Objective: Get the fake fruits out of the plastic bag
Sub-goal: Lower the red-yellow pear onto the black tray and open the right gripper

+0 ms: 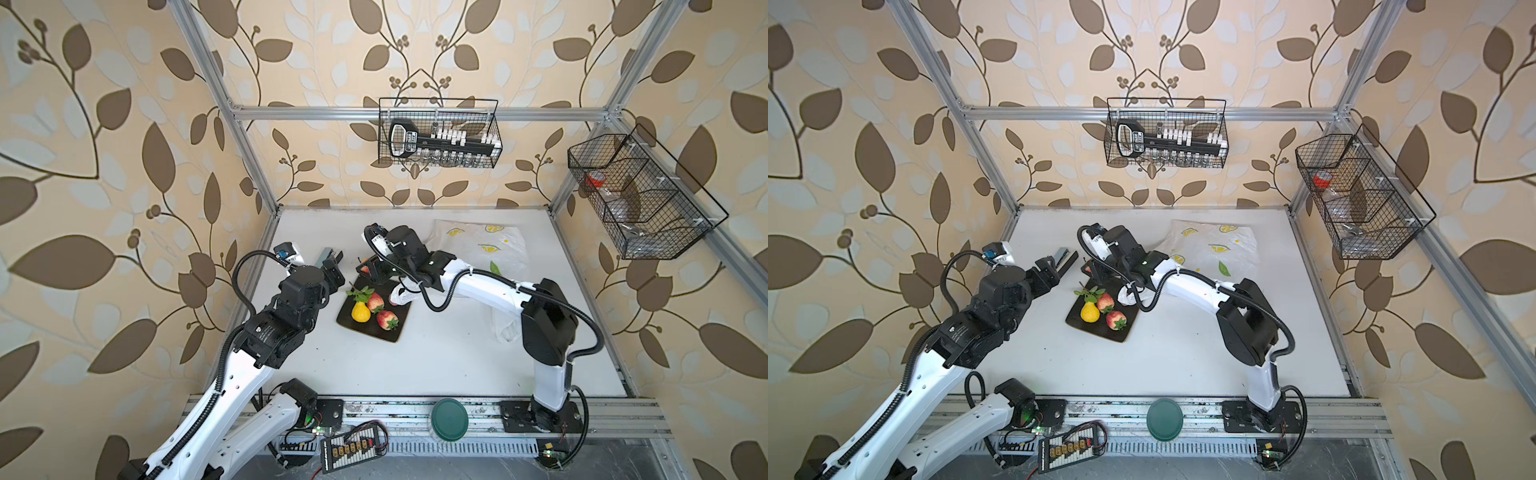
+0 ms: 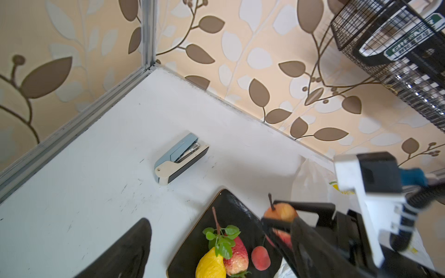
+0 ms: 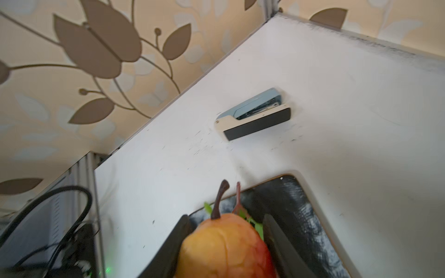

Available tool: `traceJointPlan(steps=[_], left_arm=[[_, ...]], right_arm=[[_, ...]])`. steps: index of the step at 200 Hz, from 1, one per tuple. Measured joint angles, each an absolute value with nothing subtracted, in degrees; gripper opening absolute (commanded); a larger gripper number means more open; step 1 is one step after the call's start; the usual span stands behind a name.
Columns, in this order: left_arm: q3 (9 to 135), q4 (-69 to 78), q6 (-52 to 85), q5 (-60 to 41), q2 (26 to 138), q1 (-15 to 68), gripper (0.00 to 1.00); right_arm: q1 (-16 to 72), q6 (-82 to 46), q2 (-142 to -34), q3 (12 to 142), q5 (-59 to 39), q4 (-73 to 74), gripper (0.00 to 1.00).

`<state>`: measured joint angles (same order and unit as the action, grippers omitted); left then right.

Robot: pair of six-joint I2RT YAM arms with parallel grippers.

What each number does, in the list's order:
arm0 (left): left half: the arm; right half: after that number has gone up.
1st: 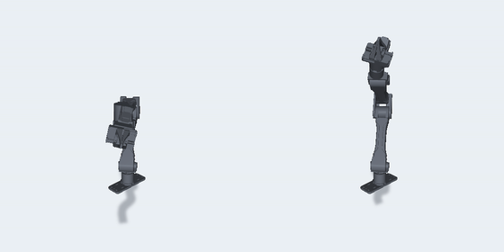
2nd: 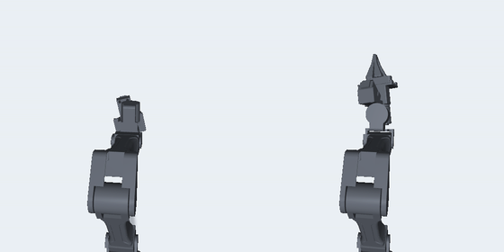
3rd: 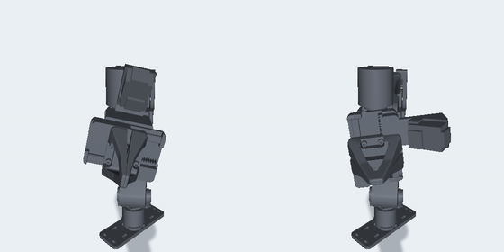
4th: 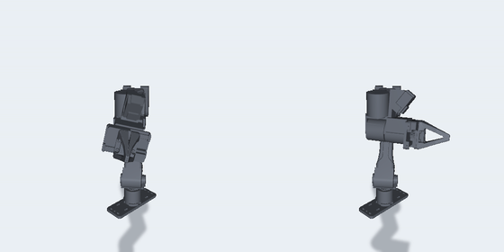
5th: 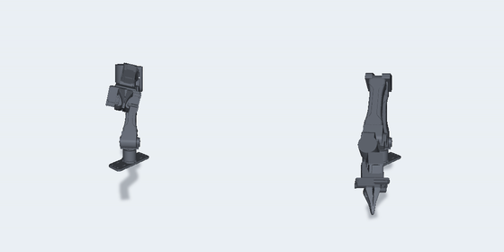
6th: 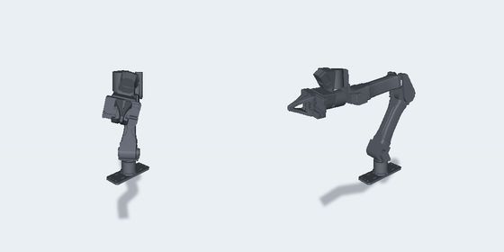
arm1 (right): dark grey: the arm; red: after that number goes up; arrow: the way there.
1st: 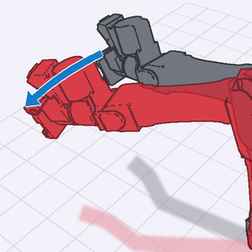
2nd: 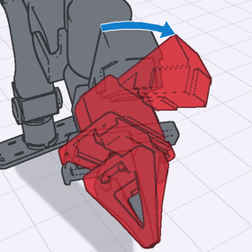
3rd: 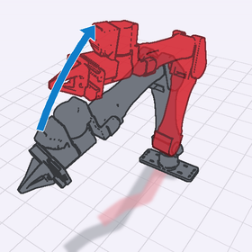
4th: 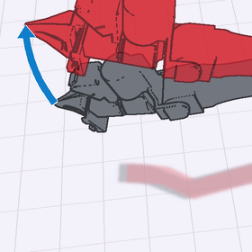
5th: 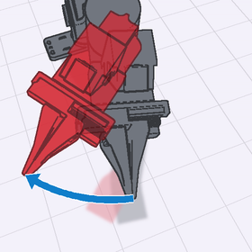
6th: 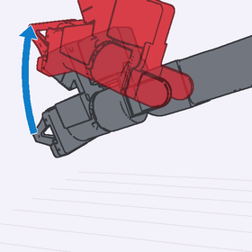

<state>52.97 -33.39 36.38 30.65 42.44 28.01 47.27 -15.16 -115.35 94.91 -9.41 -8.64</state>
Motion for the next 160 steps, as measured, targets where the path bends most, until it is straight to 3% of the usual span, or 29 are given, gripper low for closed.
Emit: traceJointPlan(steps=[60, 100, 133, 160], left_arm=[[50.87, -34.76, 35.05, 29.56, 40.42, 28.01, 0.9], [50.37, -34.74, 34.85, 28.32, 40.77, 28.01, 0.9], [50.37, -34.96, 34.83, 27.53, 41.25, 28.01, 0.91], [50.39, -35.73, 34.79, 27.42, 41.93, 28.01, 0.91]], right_arm=[[46.13, -16.53, -130.61, 107.35, -4.38, -16.8, 0.41], [45.28, -16.67, -133.62, 108.86, -4.03, -20.32, 0.43], [44.95, -16.75, -135.0, 108.88, -4.56, -20.67, 0.49], [44.97, -16.91, -136.59, 109.6, -5.89, -20.82, 0.61]])
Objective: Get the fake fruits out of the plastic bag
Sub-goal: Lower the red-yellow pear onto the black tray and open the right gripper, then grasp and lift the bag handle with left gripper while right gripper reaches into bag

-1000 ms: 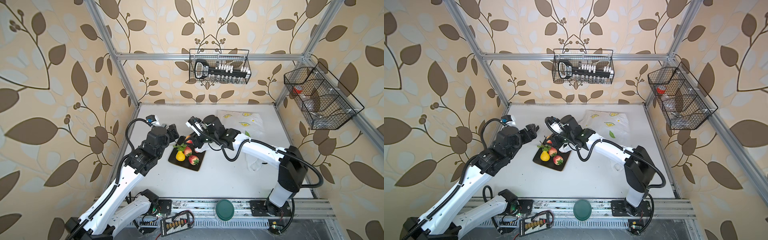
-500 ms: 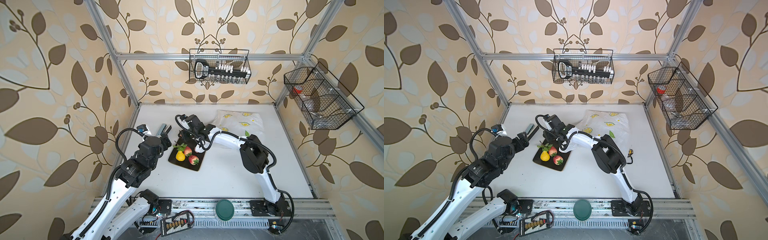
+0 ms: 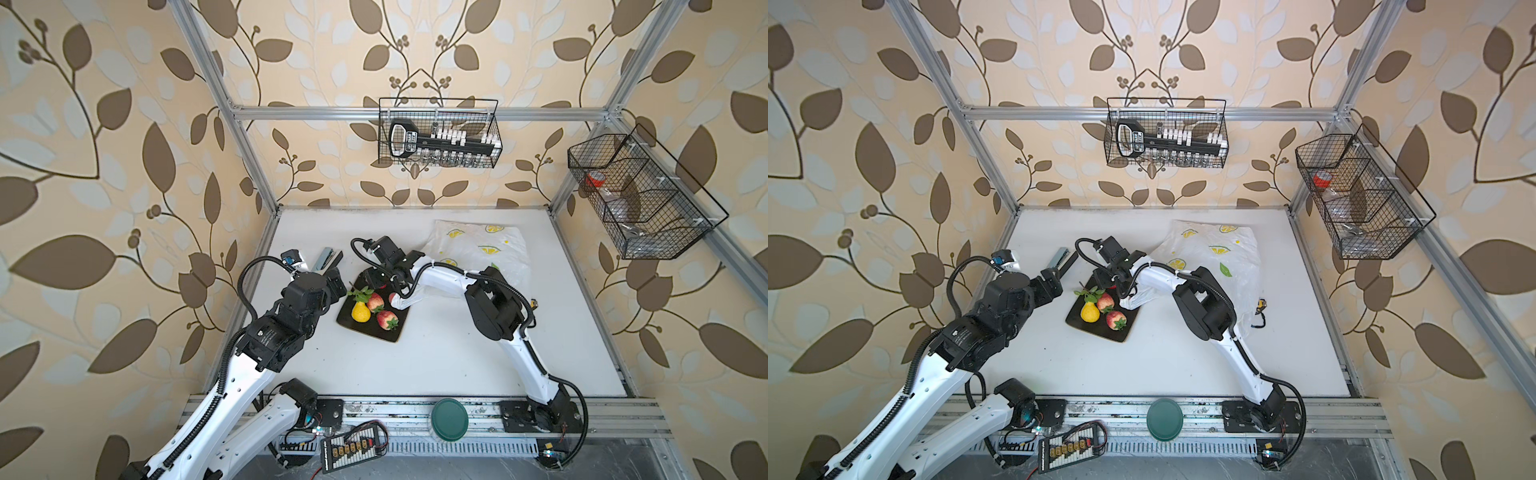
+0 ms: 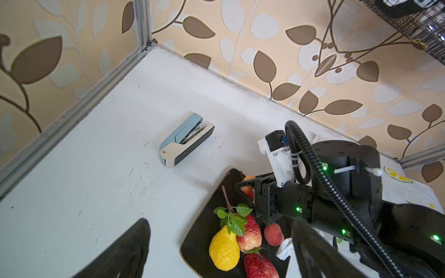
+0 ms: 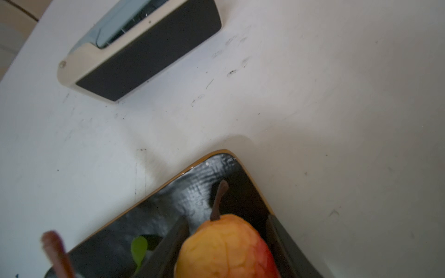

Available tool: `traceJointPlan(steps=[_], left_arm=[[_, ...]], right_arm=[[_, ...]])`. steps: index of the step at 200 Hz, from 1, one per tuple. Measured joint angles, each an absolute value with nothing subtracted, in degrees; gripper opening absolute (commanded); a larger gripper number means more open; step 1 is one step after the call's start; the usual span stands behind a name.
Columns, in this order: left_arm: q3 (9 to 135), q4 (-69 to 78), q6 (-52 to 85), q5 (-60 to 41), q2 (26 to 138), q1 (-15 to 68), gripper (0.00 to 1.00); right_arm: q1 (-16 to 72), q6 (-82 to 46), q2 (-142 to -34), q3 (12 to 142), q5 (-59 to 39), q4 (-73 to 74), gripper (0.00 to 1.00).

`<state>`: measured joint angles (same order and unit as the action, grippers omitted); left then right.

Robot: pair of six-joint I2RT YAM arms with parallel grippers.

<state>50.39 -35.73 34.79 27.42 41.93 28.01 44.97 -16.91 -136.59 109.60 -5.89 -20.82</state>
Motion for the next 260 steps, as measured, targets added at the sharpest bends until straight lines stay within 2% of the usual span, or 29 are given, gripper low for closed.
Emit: traceJointPlan(steps=[43, 107, 162, 196, 260], left_arm=[[50.72, -35.77, 34.79, 26.7, 42.94, 28.01, 0.91], [51.68, -33.06, 33.76, 23.77, 46.28, 28.01, 0.91], [51.57, -28.03, 26.92, 17.17, 47.99, 28.01, 0.89], [49.78, -23.68, 18.41, 5.13, 51.62, 28.01, 0.86], [48.03, -17.72, 7.46, -16.71, 67.99, 28.14, 0.84]], right_arm=[[45.1, -16.8, -136.68, 110.04, -6.63, -20.75, 0.75], [43.9, -16.49, -132.27, 109.01, -6.35, -21.19, 0.75], [40.97, -16.67, -111.33, 99.09, -7.53, -16.82, 0.72], [37.8, -16.71, -98.72, 87.77, -7.64, -14.26, 0.72], [32.86, -18.96, -78.89, 67.05, -3.97, -14.39, 0.71]])
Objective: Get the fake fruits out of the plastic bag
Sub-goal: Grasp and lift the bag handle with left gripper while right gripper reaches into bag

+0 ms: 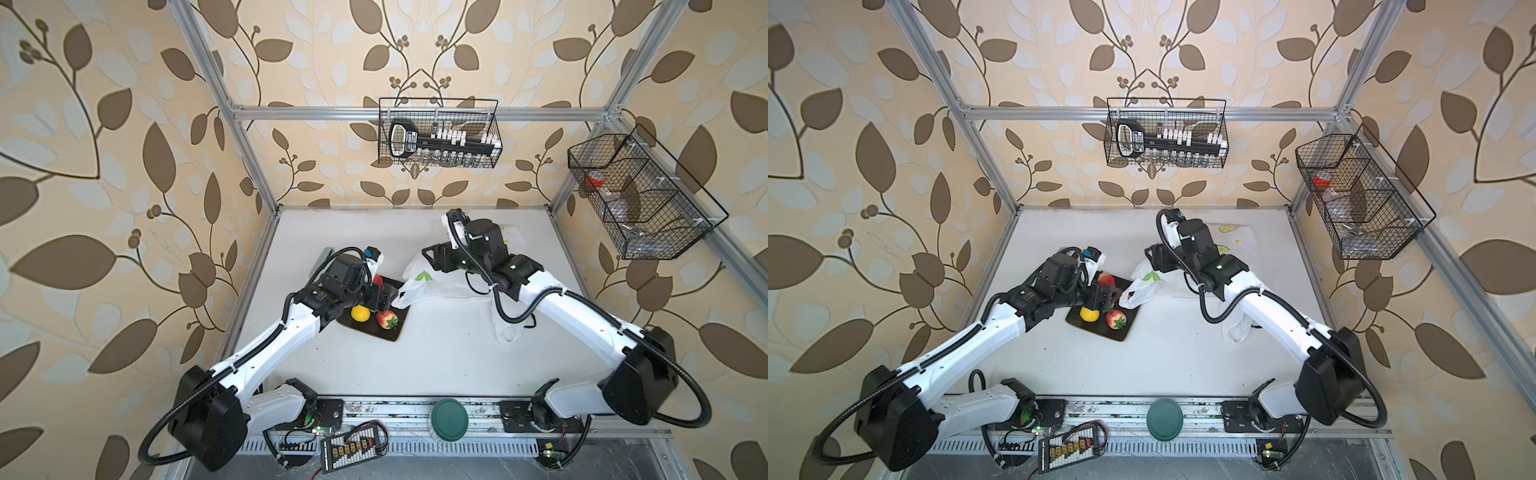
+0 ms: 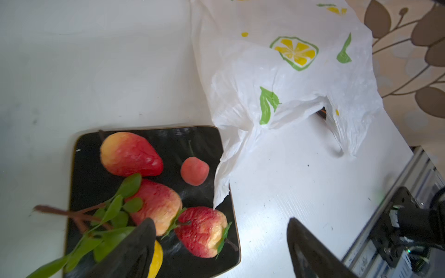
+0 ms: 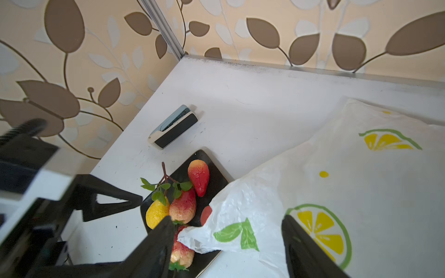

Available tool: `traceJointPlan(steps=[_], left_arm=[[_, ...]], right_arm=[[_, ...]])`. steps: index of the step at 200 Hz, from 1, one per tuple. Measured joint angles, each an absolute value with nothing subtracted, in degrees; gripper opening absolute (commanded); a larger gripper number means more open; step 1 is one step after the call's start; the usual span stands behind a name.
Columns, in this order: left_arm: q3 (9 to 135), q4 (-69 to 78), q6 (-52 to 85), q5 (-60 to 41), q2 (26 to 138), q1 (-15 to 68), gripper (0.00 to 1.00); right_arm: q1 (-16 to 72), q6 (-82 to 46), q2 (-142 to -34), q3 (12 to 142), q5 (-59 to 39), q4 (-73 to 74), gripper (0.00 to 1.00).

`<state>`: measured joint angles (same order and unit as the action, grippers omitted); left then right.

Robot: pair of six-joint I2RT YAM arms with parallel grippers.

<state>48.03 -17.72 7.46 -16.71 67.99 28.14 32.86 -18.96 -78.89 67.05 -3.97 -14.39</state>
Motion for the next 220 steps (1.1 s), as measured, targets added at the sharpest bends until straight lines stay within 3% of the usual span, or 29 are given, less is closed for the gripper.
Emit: traceJointPlan(steps=[61, 106, 154, 194, 220], left_arm=[[47.99, -11.79, 4.25, -23.79, 80.49, 28.21, 0.65], [49.91, -9.54, 3.51, -23.24, 88.68, 29.8, 0.36], [52.84, -8.4, 3.09, -21.23, 89.38, 32.36, 0.09], [53.82, -8.23, 5.52, -21.04, 85.8, 33.82, 0.0], [54.35, -8.16, 7.64, -21.17, 81.41, 34.63, 0.0]], right_arm=[[32.86, -21.98, -69.84, 59.24, -1.87, -14.96, 0.71], [32.86, -23.35, -65.54, 56.31, -0.78, -16.34, 0.71], [32.86, -24.05, -60.95, 53.8, 0.91, -17.02, 0.69], [32.86, -23.97, -58.24, 49.1, 1.02, -18.7, 0.65], [32.88, -21.98, -56.53, 46.13, 0.34, -20.01, 0.61]])
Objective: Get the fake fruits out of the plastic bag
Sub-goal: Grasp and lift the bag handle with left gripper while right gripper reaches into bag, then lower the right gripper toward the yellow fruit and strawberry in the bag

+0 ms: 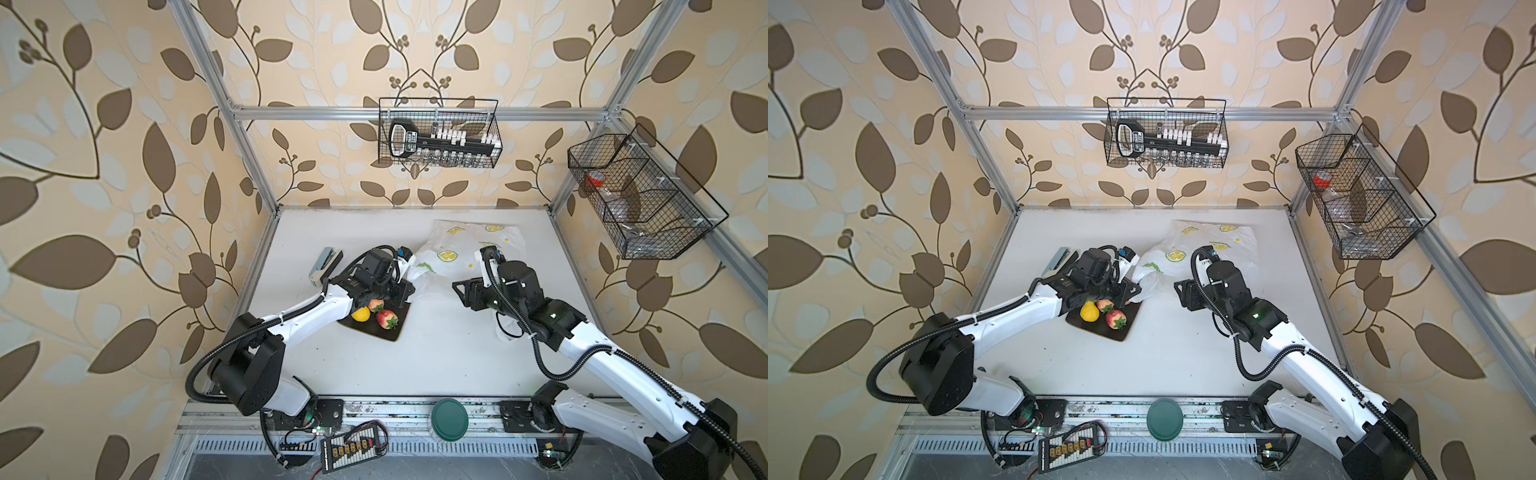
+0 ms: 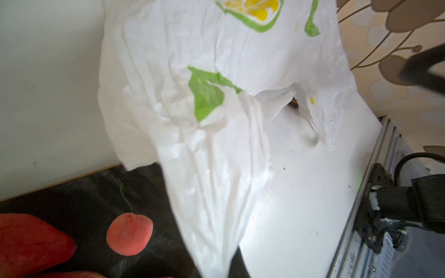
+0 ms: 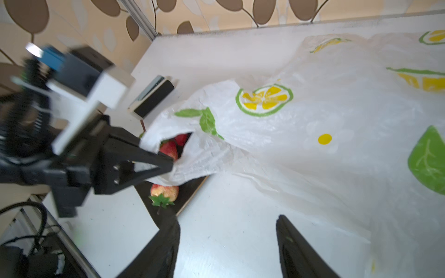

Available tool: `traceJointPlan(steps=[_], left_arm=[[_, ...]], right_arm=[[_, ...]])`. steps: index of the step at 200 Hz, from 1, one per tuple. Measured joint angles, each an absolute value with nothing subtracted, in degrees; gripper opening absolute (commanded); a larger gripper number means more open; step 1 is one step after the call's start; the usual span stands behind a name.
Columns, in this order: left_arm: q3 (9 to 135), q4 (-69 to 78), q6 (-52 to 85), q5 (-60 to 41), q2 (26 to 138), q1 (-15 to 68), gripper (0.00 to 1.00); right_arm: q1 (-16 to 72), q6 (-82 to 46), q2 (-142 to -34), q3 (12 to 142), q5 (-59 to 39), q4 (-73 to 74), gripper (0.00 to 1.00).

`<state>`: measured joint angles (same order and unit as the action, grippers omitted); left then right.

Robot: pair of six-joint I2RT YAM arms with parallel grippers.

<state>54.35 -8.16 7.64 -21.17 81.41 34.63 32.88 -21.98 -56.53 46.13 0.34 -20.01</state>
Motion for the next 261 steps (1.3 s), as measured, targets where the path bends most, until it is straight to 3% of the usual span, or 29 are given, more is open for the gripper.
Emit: traceJointPlan(steps=[30, 83, 121, 178, 229, 261], left_arm=[[57.43, -8.08, 8.84, -22.02, 78.87, 35.11, 0.0], [60.53, -8.67, 8.99, -23.86, 78.48, 35.29, 0.0], [60.66, -9.45, 8.97, -24.08, 78.48, 35.29, 0.0], [60.66, -9.45, 8.95, -24.1, 78.43, 35.29, 0.0], [60.66, -9.72, 8.95, -24.05, 76.88, 35.29, 0.0], [60.66, -9.85, 8.99, -24.05, 75.61, 35.29, 0.0]], right_arm=[[33.21, -13.21, -55.57, 45.41, 0.27, -20.71, 0.54], [35.79, 15.29, -55.53, 42.48, 2.94, -15.09, 0.46], [35.92, 31.2, -65.25, 41.8, 7.64, -7.2, 0.4], [34.52, 42.19, -78.91, 42.24, 14.68, 3.68, 0.36], [30.41, 41.47, -88.51, 46.0, 20.56, 6.24, 0.41], [27.81, 36.56, -91.74, 48.71, 24.25, 4.19, 0.58]])
